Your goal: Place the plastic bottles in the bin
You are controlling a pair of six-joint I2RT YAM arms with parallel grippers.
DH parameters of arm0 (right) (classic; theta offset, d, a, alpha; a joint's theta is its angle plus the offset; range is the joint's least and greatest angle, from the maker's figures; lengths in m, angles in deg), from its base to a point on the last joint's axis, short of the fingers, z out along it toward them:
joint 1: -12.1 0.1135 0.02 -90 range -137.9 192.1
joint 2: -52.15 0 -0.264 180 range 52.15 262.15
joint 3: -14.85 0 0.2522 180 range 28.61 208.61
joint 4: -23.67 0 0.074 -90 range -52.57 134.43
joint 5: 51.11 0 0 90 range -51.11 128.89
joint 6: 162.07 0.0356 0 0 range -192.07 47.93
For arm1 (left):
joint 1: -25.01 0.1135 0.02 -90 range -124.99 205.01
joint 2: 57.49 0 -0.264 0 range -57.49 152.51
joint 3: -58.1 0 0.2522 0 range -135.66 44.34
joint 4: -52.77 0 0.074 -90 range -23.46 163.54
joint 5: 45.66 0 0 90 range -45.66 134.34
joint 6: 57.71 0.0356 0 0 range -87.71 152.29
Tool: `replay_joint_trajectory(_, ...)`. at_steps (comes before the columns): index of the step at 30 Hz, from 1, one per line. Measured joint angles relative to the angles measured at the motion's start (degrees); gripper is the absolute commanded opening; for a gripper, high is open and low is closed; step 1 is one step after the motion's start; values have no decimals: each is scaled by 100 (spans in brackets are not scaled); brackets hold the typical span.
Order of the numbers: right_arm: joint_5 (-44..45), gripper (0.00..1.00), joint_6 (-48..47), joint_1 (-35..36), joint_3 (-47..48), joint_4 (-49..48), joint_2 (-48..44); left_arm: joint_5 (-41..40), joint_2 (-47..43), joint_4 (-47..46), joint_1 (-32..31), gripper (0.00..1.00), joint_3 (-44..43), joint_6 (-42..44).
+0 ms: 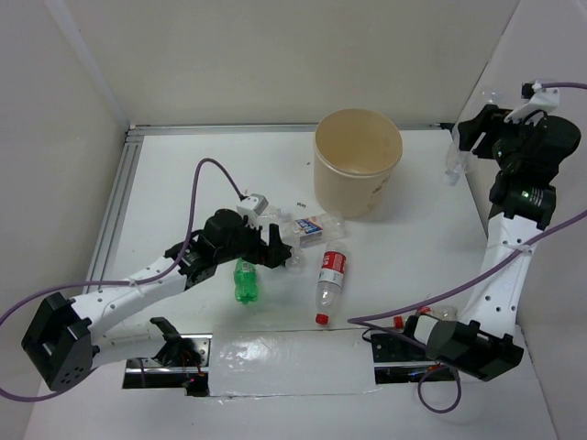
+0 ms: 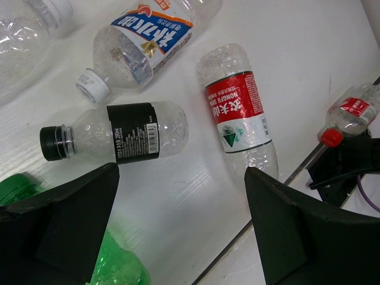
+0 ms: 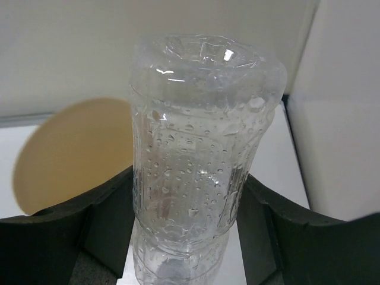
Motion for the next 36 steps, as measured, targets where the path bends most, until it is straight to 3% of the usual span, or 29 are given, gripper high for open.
replay_joint_trajectory(4, -391, 42, 420, 151, 330, -352, 275, -57, -153, 9, 0, 100, 0, -63)
replay_joint_trajectory(11, -590, 42, 671, 1537, 540, -662, 874, -422, -538, 22, -4, 100, 0, -535)
replay_joint_trajectory(15, -616, 42, 662, 1993, 654, -793, 1220, -612, -857, 59, -7, 100, 13, -798)
replay_joint_trajectory(23, -306, 63, 358, 2776, 922, -1187, 2068, -975, -1228, 153, -9, 100, 166, -1250)
replay_joint_trajectory(27, -136, 87, 61, 3042, 920, -1226, 2612, -1113, -1287, 258, -9, 100, 341, -1587)
replay_joint_trajectory(28, -122, 97, 20, 3056, 920, -1226, 2732, -1150, -1290, 308, -9, 100, 358, -1683)
replay_joint_trajectory(36, -188, 100, -122, 2719, 925, -1176, 2850, -1377, -1318, 444, -9, 100, 369, -2570)
